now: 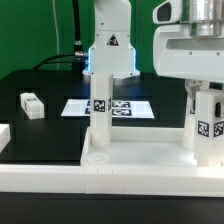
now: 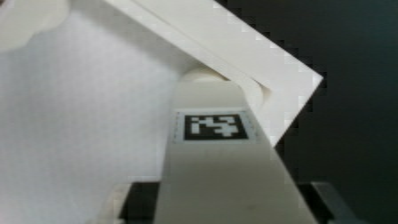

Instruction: Assemble desk

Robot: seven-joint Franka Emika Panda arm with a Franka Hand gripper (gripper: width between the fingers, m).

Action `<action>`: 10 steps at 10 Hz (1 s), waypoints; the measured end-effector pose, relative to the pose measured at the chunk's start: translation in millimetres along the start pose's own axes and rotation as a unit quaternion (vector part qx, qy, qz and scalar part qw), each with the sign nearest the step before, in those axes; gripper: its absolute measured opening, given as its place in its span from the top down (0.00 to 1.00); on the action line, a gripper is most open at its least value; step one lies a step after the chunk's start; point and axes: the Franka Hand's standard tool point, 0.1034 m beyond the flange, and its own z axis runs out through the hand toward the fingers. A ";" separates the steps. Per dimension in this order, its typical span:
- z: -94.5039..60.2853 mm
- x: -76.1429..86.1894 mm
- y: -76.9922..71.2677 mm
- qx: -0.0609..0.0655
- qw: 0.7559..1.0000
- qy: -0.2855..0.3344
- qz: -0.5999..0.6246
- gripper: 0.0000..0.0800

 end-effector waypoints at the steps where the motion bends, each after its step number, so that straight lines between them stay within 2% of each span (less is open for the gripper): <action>1: 0.2 -2.5 -0.1 0.000 0.999 -0.001 0.055 0.64; 4: 0.6 -9.3 -2.4 0.001 0.978 -0.010 0.209 0.64; 6: 0.6 -8.8 -2.4 0.001 0.970 -0.010 0.242 0.64; 8: 1.0 -8.7 -2.0 0.001 0.978 -0.011 0.208 0.64; 9: 0.7 -8.2 -1.3 -0.003 0.984 -0.010 0.177 0.36; 10: 0.1 -9.2 -2.2 -0.007 0.991 -0.011 0.131 0.36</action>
Offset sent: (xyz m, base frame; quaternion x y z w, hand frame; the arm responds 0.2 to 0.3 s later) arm 0.0001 0.0108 -0.0012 -0.0075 -0.0151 0.2808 0.9596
